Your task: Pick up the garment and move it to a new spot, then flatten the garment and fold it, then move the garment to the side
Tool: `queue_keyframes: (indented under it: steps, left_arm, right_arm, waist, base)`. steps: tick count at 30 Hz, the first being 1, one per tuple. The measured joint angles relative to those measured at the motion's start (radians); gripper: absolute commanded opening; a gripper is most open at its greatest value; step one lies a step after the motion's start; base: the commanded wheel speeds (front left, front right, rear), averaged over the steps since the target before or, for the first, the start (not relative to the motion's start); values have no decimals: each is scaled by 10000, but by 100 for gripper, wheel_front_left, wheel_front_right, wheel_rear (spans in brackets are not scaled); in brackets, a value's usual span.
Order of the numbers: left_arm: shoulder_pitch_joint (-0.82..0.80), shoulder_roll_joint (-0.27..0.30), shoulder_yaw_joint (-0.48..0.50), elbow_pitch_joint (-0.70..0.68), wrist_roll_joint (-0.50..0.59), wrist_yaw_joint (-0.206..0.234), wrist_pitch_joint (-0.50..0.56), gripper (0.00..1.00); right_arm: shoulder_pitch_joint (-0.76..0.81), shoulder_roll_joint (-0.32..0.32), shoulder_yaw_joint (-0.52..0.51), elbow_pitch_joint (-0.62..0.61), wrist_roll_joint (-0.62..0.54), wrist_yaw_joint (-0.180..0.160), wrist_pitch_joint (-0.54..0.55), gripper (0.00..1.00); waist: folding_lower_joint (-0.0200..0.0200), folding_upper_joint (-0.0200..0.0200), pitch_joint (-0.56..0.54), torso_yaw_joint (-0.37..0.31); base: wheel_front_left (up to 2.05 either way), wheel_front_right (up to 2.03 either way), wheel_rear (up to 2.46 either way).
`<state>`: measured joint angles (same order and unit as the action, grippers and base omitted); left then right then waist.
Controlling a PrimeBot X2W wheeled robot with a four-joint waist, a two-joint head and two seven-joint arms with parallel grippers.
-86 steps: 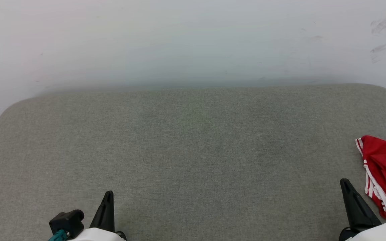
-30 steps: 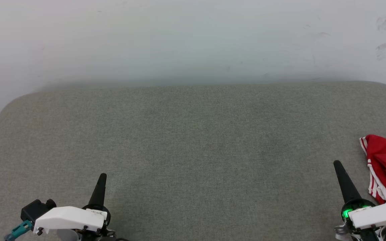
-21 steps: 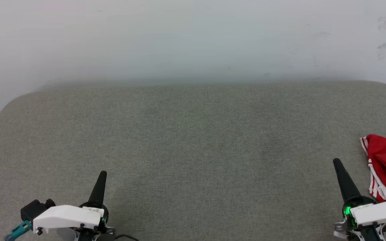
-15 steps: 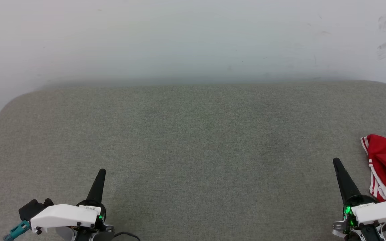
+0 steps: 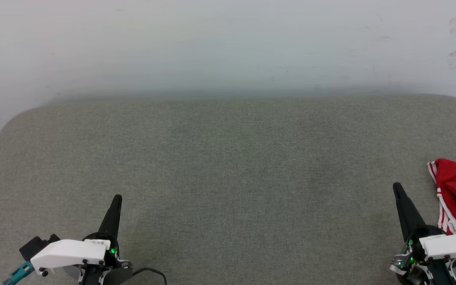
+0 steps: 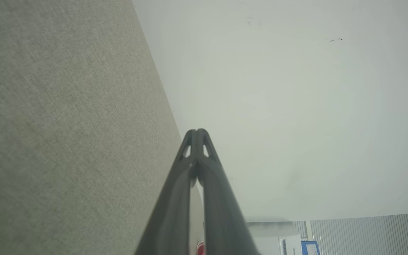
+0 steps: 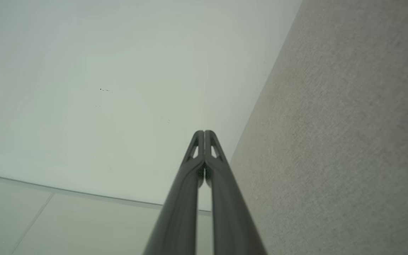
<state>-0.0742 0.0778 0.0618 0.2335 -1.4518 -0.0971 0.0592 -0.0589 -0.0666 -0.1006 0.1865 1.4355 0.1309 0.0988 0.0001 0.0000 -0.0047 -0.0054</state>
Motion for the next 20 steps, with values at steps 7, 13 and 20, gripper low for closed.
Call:
queue_keyframes:
  steps: [7,13,20]
  left_arm:
    - [-95,-69,125,33,-458,-88,134,0]
    - [-149,-130,230,59,-834,-173,255,0]
    - [-218,-180,366,98,-1256,-255,366,0]
  right_arm:
    - [-96,25,-13,165,495,0,23,0]
    - [-192,42,-25,305,928,0,35,0]
    - [-294,63,-36,453,1384,0,46,0]
  waist:
    - [0,0,20,14]
    - [0,0,38,26]
    - [0,0,59,40]
  base:
    - [0,0,0]
    - [0,0,0]
    - [0,0,0]
